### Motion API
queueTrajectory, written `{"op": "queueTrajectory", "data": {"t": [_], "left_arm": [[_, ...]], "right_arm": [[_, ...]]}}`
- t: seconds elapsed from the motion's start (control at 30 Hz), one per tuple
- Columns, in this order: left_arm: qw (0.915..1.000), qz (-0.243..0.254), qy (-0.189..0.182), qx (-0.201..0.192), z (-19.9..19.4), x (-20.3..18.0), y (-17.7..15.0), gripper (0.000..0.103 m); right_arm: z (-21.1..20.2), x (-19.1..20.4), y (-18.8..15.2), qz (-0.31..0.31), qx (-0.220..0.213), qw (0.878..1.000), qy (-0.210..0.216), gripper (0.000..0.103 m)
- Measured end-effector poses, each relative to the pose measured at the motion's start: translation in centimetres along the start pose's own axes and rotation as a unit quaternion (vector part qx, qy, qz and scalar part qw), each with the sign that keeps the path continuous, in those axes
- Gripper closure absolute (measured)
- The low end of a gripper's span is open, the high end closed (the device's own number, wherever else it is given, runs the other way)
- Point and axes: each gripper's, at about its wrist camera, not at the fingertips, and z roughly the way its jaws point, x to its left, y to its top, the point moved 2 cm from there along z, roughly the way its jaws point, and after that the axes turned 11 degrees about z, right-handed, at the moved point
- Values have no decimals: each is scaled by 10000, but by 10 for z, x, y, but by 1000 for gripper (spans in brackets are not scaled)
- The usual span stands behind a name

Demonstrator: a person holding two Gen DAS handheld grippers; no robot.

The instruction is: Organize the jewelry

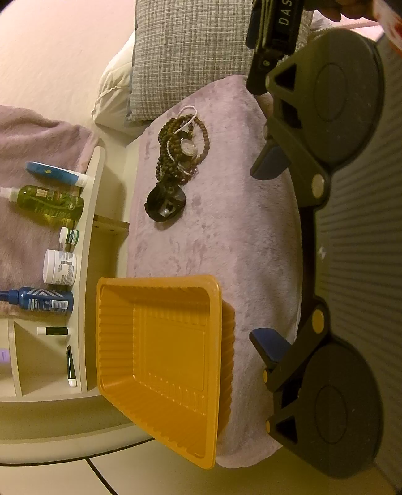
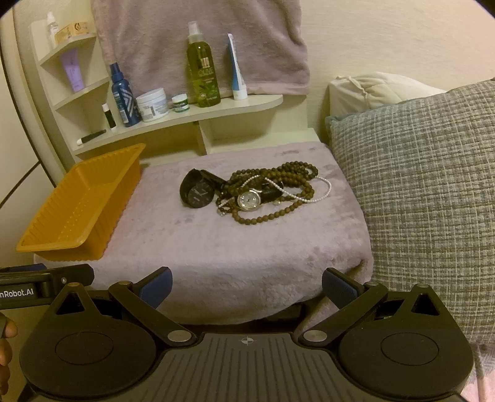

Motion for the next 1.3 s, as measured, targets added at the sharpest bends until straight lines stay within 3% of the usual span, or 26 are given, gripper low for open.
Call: {"op": "queueTrajectory", "data": {"t": [0.5,0.7,0.77,0.9,1.1,1.3], "left_arm": [[9999,-128,-34,-85,-2,6,-2,2],[9961,-752,-200,-417,-12,29,-2,3],[9907,-1175,-232,-650,-18,47,-3,3],[9718,-2021,-146,-1203,-33,90,-10,4],[9409,-2836,543,-1769,-47,162,-26,15],[9315,-3137,789,-1665,-27,211,-37,32]], "right_arm": [[3,5,4,-7,-25,10000,22,1],[4,3,2,47,-84,9999,76,1],[6,4,2,52,-90,9999,89,1],[13,7,-1,20,-49,9999,113,1],[27,16,-3,-117,93,9998,99,1],[40,27,-1,-263,176,9995,32,1]]}}
